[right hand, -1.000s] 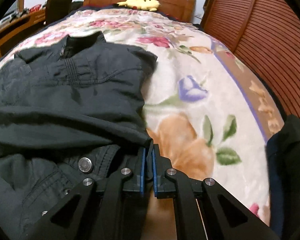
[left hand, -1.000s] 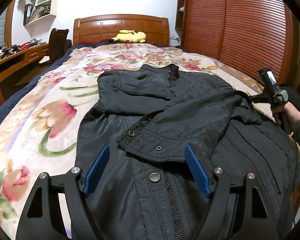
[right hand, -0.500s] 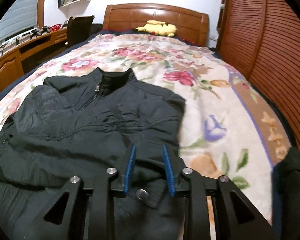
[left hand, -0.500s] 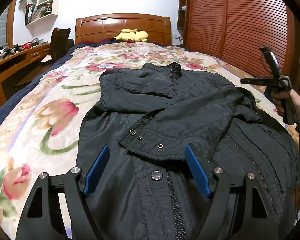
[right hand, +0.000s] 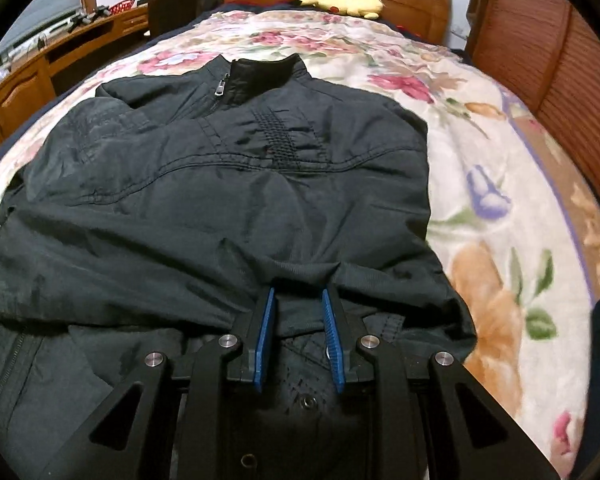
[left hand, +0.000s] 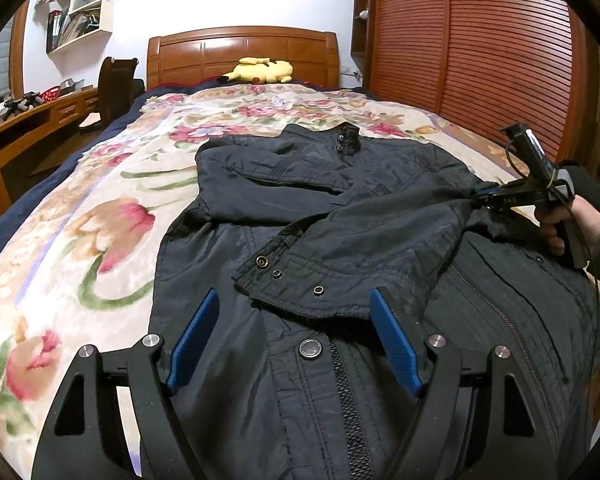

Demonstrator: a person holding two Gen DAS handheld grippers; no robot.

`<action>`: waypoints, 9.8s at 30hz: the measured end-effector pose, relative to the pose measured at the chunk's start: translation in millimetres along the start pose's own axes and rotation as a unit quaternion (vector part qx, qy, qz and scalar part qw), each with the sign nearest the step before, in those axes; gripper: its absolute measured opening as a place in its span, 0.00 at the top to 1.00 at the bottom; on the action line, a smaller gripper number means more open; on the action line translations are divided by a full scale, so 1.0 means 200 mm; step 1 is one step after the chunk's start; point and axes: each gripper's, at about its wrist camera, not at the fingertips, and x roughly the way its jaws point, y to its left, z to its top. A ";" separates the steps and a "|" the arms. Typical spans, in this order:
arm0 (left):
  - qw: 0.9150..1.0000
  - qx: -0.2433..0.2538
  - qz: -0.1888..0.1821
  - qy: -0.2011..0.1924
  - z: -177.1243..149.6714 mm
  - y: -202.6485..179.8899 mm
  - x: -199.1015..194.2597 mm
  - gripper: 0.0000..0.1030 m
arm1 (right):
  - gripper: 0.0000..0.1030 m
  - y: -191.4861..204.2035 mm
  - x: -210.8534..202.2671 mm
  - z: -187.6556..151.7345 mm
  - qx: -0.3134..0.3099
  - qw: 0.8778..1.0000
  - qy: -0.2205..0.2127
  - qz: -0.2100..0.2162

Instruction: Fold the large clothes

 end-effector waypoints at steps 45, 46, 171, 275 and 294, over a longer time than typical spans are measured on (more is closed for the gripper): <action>1.000 -0.010 0.016 -0.011 -0.05 0.02 -0.09 0.24 | 0.59 0.69 -0.27 -0.16 -0.069 0.992 -0.055 0.089; 1.000 -0.011 0.017 -0.010 -0.06 0.02 -0.11 0.24 | 0.59 0.69 -0.32 -0.18 -0.072 0.992 -0.059 0.087; 0.989 0.032 -0.007 -0.144 0.01 -0.01 -1.03 0.94 | 0.86 0.17 -1.65 -0.95 0.028 0.973 -0.227 0.008; 0.999 -0.033 0.007 -0.030 0.14 0.14 -0.04 0.17 | 0.40 -0.09 -0.15 0.32 0.037 0.993 -0.107 -0.042; 1.000 -0.027 -0.001 0.013 0.04 0.18 0.10 0.17 | 0.93 -0.10 0.27 0.55 0.013 1.000 -0.008 -0.005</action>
